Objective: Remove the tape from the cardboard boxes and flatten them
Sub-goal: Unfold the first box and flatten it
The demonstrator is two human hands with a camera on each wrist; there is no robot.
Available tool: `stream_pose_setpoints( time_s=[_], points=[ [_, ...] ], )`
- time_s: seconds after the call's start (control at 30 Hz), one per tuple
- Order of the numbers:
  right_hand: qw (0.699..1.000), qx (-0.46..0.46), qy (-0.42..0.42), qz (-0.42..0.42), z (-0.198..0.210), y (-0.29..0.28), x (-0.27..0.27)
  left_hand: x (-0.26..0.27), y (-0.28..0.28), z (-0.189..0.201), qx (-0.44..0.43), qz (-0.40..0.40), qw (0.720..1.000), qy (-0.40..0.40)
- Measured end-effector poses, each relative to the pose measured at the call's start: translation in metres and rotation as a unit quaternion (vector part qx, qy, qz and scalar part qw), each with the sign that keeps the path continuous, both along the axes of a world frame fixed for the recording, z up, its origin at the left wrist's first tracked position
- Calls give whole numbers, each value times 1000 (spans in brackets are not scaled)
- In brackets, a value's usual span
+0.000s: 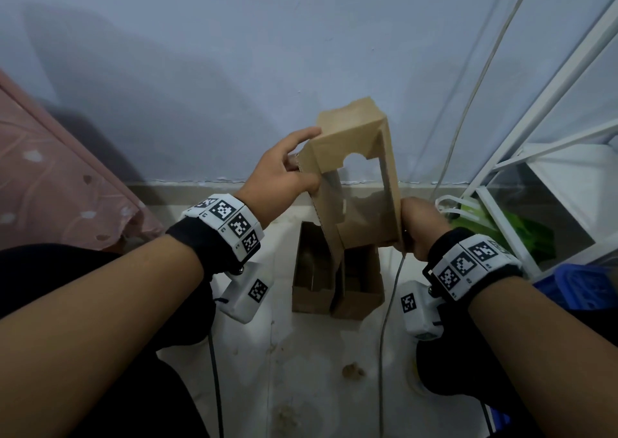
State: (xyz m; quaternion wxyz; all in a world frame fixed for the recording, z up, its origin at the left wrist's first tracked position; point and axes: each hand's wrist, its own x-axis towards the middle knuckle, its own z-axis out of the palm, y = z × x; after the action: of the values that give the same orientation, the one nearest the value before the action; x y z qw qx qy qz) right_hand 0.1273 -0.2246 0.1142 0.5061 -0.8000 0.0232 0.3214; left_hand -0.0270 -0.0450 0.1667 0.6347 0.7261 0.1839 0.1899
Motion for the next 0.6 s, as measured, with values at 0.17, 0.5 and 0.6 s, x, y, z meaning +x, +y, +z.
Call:
stream_pose_setpoints(
  time_s=[0.17,0.5,0.6],
  points=[
    [1000,-15,5,26,-1,2,-4,-1,6,3,-33,-48,998,-26],
    [994,45,30,98,16,3,-20,1,3,-5,-65,55,970,228],
    [981,66,-22,181,13,5,-19,-2,8,-6,-71,68,959,267]
  ],
)
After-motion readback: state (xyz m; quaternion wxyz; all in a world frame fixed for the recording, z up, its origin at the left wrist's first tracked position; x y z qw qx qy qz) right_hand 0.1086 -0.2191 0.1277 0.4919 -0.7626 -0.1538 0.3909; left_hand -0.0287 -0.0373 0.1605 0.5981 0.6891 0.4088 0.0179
